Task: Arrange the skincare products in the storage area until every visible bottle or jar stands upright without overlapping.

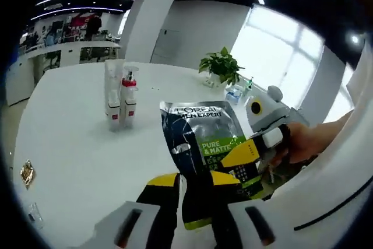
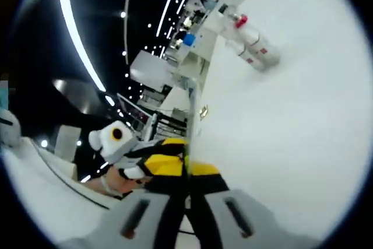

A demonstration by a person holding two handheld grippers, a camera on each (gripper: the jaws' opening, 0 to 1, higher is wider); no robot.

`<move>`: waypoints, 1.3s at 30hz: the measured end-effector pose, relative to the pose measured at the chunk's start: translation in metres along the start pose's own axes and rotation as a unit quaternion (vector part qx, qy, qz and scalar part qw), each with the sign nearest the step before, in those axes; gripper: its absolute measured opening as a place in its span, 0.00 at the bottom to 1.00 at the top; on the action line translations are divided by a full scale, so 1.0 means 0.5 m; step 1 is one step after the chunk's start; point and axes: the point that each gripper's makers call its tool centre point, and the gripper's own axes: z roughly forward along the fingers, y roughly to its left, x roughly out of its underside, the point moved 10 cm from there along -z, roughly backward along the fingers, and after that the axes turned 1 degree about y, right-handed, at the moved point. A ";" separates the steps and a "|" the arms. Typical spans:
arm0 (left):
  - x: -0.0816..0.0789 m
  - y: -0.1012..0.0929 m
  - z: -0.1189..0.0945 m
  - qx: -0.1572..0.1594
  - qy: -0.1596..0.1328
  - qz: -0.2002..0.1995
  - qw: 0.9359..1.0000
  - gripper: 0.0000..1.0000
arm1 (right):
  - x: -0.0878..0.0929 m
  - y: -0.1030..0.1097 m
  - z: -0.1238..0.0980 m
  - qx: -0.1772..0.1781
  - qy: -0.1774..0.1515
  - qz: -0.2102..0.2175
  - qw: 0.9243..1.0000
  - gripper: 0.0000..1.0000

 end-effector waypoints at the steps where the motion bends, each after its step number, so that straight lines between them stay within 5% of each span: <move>1: 0.000 0.002 -0.002 0.011 -0.011 -0.022 1.000 0.24 | 0.001 0.002 0.000 -0.010 0.011 -0.003 1.000 0.00; 8: 0.009 0.008 -0.011 0.094 -0.030 -0.114 0.989 0.28 | 0.001 0.021 0.007 -0.055 0.030 -0.024 0.998 0.00; 14: 0.017 0.012 -0.015 0.145 -0.050 -0.188 0.970 0.16 | 0.002 0.021 0.007 -0.072 0.034 -0.019 0.997 0.01; 15: 0.015 0.014 -0.020 0.164 -0.066 -0.206 0.962 0.12 | 0.002 0.019 0.004 -0.073 0.032 -0.016 0.997 0.01; 20: 0.009 0.010 -0.017 0.177 -0.079 -0.230 0.954 0.02 | -0.004 0.018 0.001 -0.083 0.017 -0.009 0.996 0.01; 24: 0.002 0.013 -0.014 0.184 -0.101 -0.265 0.941 0.02 | -0.019 0.021 0.003 -0.100 -0.009 -0.002 0.995 0.04; 31: -0.009 0.029 -0.025 0.195 -0.162 -0.341 0.905 0.01 | -0.042 0.020 0.024 -0.118 -0.027 0.013 0.993 0.10; 34: -0.012 0.030 -0.028 0.195 -0.146 -0.329 0.913 0.01 | -0.053 0.020 0.029 -0.120 -0.044 0.013 0.992 0.14; 39: -0.013 0.029 -0.031 0.213 -0.131 -0.328 0.911 0.01 | -0.083 0.019 0.031 -0.129 -0.080 0.023 0.988 0.14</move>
